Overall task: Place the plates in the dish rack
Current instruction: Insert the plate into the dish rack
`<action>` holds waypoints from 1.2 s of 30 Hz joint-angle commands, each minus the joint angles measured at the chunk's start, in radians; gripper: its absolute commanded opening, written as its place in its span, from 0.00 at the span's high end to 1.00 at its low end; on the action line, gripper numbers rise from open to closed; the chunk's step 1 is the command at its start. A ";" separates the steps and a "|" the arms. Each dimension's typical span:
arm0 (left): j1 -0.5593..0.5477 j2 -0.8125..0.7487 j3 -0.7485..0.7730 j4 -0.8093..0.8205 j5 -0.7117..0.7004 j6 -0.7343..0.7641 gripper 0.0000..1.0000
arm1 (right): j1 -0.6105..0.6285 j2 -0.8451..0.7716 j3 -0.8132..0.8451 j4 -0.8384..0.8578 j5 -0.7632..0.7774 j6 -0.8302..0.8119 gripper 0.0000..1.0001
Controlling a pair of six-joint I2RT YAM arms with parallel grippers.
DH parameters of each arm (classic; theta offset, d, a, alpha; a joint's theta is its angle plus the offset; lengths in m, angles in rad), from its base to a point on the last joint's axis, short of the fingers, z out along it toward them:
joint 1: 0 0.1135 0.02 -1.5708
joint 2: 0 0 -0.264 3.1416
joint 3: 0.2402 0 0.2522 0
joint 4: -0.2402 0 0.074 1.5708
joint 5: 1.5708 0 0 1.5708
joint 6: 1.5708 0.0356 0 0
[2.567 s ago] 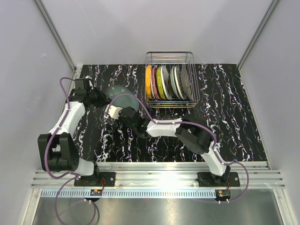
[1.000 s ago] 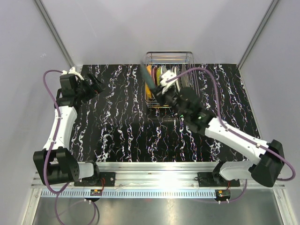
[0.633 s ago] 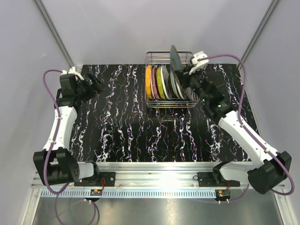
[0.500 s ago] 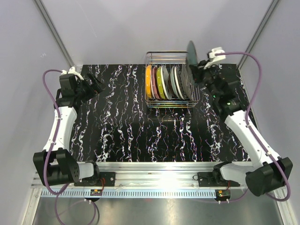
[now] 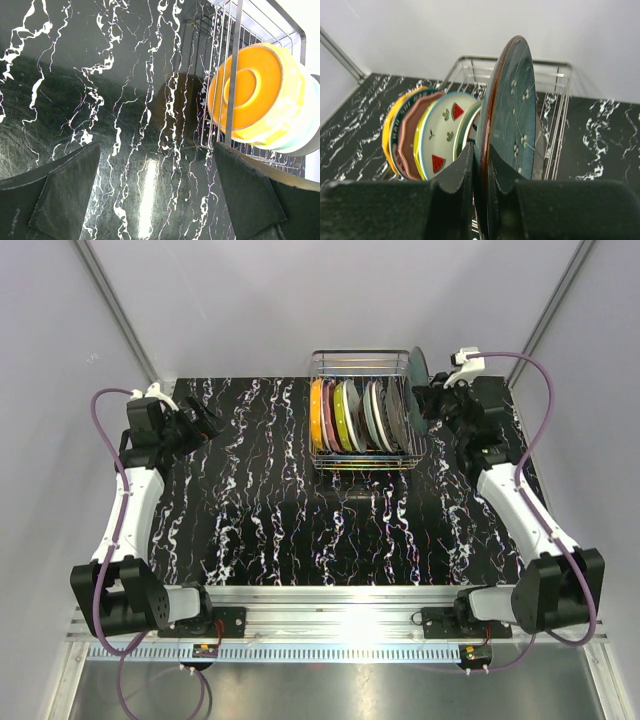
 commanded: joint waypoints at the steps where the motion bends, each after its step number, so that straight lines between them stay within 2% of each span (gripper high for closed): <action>1: 0.004 -0.026 0.036 0.032 0.011 0.011 0.01 | -0.007 0.018 0.024 0.256 -0.038 -0.015 1.00; 16: 0.003 -0.008 0.027 0.035 -0.015 0.017 0.01 | -0.019 0.195 0.066 0.304 -0.026 -0.065 1.00; 28: 0.004 0.011 0.029 0.036 -0.010 0.020 0.01 | -0.061 0.311 0.049 0.399 -0.098 0.003 1.00; 36: 0.003 0.017 0.029 0.036 -0.004 0.017 0.01 | -0.061 0.302 0.050 0.425 -0.121 0.015 1.00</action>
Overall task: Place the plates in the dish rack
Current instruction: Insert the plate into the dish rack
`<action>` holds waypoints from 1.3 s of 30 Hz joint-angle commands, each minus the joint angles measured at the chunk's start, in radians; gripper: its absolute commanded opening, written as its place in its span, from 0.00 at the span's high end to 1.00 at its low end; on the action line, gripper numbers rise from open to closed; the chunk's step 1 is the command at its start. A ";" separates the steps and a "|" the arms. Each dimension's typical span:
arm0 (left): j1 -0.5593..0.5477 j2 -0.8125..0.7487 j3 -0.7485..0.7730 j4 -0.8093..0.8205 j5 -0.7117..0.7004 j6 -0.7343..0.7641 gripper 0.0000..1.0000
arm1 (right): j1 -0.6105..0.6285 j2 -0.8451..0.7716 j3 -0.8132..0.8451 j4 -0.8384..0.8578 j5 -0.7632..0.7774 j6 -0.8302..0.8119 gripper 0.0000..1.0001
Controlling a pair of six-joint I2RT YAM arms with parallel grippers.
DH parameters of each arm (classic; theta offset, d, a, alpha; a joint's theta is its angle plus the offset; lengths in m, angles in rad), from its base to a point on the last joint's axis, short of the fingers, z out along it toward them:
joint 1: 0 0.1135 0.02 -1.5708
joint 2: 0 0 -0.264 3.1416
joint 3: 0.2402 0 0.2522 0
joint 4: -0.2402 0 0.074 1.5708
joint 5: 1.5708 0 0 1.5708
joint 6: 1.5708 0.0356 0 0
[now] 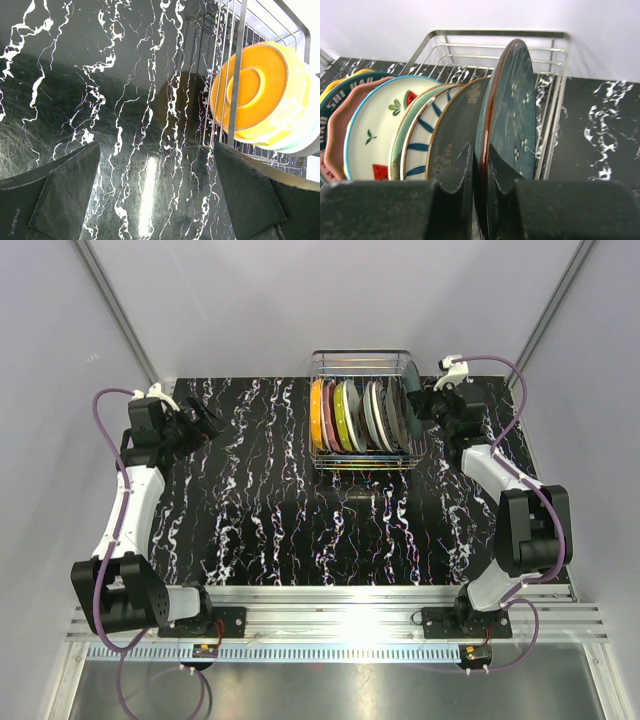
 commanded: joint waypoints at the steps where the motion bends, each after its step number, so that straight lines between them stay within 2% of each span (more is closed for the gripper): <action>1: 0.003 0.002 0.030 0.034 -0.001 0.016 0.01 | 0.003 -0.048 0.067 0.157 -0.053 0.022 1.00; 7: 0.003 -0.008 0.027 0.034 -0.007 0.018 0.01 | 0.003 -0.071 0.088 0.140 -0.051 0.038 1.00; 17: 0.003 -0.004 0.024 0.036 -0.017 0.016 0.01 | 0.001 0.050 0.027 0.162 -0.062 0.082 0.99; 20: 0.003 -0.004 0.026 0.033 -0.017 0.015 0.01 | 0.001 0.066 0.009 0.160 -0.059 0.081 0.90; 24: 0.003 -0.004 0.026 0.033 -0.013 0.015 0.01 | 0.001 0.066 -0.001 0.134 -0.047 0.050 0.74; 30: 0.004 -0.004 0.024 0.034 -0.012 0.015 0.01 | 0.001 0.058 0.026 0.087 -0.050 0.027 0.68; 37: 0.003 -0.003 0.027 0.033 -0.013 0.018 0.01 | 0.000 -0.003 0.041 0.050 -0.076 0.039 0.54; 38: 0.003 -0.003 0.027 0.031 -0.015 0.018 0.01 | 0.001 -0.016 0.044 0.041 -0.080 0.039 0.44; 39: 0.001 -0.003 0.029 0.031 -0.017 0.016 0.01 | 0.000 -0.043 0.053 0.025 -0.087 0.042 0.40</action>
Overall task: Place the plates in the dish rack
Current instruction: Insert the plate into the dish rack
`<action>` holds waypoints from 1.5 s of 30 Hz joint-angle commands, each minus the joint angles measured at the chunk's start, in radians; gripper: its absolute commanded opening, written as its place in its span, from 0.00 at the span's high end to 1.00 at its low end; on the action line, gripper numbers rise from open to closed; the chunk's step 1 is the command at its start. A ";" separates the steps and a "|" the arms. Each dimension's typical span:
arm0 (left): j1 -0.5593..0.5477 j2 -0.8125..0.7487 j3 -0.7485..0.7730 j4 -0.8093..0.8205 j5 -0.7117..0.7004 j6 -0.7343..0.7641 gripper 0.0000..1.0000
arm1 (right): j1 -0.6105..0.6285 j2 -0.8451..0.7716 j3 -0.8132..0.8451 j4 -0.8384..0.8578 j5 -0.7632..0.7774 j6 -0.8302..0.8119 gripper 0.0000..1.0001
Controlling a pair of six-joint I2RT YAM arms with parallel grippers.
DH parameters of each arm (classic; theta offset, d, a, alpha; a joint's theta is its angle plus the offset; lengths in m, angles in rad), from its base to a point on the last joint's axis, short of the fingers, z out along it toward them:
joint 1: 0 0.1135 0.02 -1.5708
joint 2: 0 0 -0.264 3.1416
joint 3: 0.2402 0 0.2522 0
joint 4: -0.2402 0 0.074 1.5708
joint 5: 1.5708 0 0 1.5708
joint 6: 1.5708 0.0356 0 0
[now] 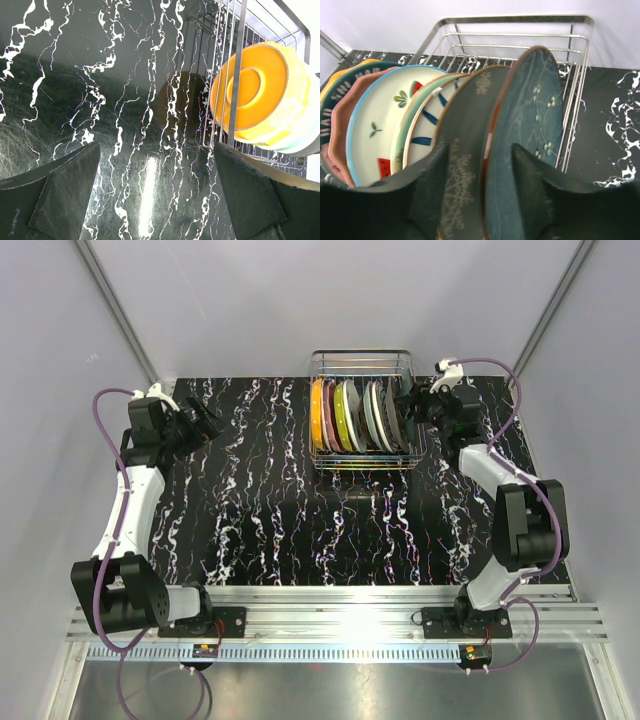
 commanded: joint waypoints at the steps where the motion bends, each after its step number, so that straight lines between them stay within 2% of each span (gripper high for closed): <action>1: 0.003 -0.005 0.029 0.029 -0.016 0.019 0.01 | 0.000 -0.115 0.062 -0.011 -0.044 0.000 0.35; 5: 0.004 -0.014 0.033 0.022 -0.039 0.028 0.01 | -0.002 -0.198 0.106 -0.074 -0.056 0.033 0.13; 6: 0.003 -0.025 0.033 0.020 -0.045 0.035 0.01 | 0.000 -0.228 0.115 -0.111 -0.052 0.041 0.03; 7: 0.001 -0.031 0.033 0.016 -0.063 0.038 0.01 | 0.000 -0.244 0.121 -0.128 -0.049 0.047 0.00; 13: -0.017 -0.097 0.029 0.020 -0.121 0.064 0.01 | 0.000 -0.409 0.065 -0.220 0.032 0.106 0.00; 17: -0.049 -0.141 0.021 0.032 -0.140 0.081 0.01 | 0.000 -0.538 -0.022 -0.270 0.181 0.171 0.00; 19: -0.084 -0.167 0.012 0.046 -0.164 0.097 0.01 | 0.000 -0.571 -0.040 -0.324 0.302 0.211 0.00; 20: -0.098 -0.195 0.009 0.051 -0.174 0.107 0.01 | 0.000 -0.590 -0.035 -0.403 0.374 0.222 0.00; 23: -0.152 -0.239 0.004 0.055 -0.217 0.122 0.01 | 0.000 -0.617 -0.021 -0.573 0.462 0.273 0.00; 26: -0.221 -0.278 0.003 0.048 -0.312 0.165 0.01 | 0.001 -0.649 -0.015 -0.719 0.561 0.316 0.00; 29: -0.293 -0.331 0.004 0.028 -0.413 0.203 0.01 | 0.001 -0.713 -0.063 -0.784 0.669 0.357 0.00; 32: -0.319 -0.446 -0.039 0.026 -0.436 0.214 0.01 | 0.003 -0.787 -0.116 -0.813 0.708 0.359 0.00; 35: -0.350 -0.615 -0.181 0.123 -0.523 0.229 0.01 | 0.000 -0.860 -0.179 -0.794 0.682 0.342 0.00; 37: -0.413 -0.713 -0.316 0.193 -0.627 0.261 0.01 | 0.001 -0.882 -0.199 -0.800 0.685 0.339 0.00; 39: -0.462 -0.729 -0.338 0.230 -0.664 0.306 0.01 | 0.001 -0.882 -0.210 -0.807 0.679 0.331 0.00; 45: -0.487 -0.626 -0.251 0.123 -0.674 0.309 0.01 | 0.001 -0.812 -0.205 -0.755 0.648 0.342 0.00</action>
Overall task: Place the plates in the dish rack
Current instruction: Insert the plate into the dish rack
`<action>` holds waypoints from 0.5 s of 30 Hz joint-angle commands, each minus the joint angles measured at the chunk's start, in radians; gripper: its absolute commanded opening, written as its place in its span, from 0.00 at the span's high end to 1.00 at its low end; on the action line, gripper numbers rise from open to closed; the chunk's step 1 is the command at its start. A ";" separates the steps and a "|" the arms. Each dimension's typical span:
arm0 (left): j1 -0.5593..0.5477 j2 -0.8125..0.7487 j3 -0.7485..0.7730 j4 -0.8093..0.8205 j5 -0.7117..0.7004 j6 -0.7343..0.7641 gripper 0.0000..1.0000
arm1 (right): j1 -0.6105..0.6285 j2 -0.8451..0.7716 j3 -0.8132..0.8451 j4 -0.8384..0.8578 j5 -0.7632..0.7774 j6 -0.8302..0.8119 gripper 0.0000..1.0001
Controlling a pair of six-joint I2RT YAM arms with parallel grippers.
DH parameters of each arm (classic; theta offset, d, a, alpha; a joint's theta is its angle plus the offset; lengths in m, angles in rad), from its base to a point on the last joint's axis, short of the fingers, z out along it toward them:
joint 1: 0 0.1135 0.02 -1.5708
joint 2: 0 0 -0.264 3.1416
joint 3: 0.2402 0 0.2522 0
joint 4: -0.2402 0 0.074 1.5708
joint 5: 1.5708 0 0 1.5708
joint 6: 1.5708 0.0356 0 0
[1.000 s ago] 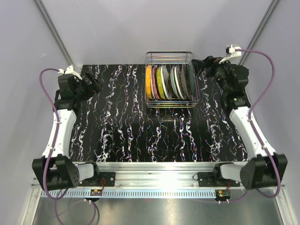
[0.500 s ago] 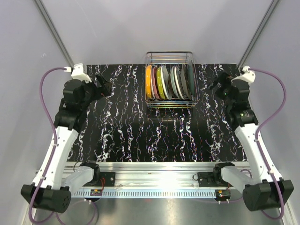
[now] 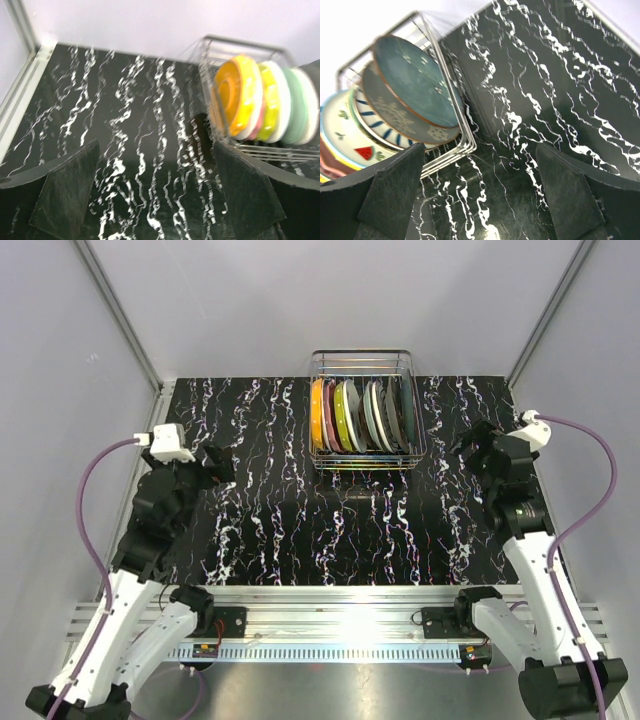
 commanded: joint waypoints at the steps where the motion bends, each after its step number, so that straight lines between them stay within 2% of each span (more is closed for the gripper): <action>1: -0.005 0.060 0.066 0.002 -0.081 0.031 0.01 | 0.002 0.075 0.014 0.050 0.000 0.022 0.00; 9: -0.005 0.045 0.064 -0.011 -0.142 0.033 0.01 | 0.000 0.307 0.096 -0.042 -0.004 0.058 0.00; 13: -0.005 0.054 0.065 -0.012 -0.156 0.034 0.01 | 0.000 0.326 0.098 -0.012 -0.110 0.044 0.00; 15: -0.005 0.061 0.068 -0.015 -0.155 0.036 0.01 | 0.000 0.313 0.083 0.002 -0.096 0.039 0.00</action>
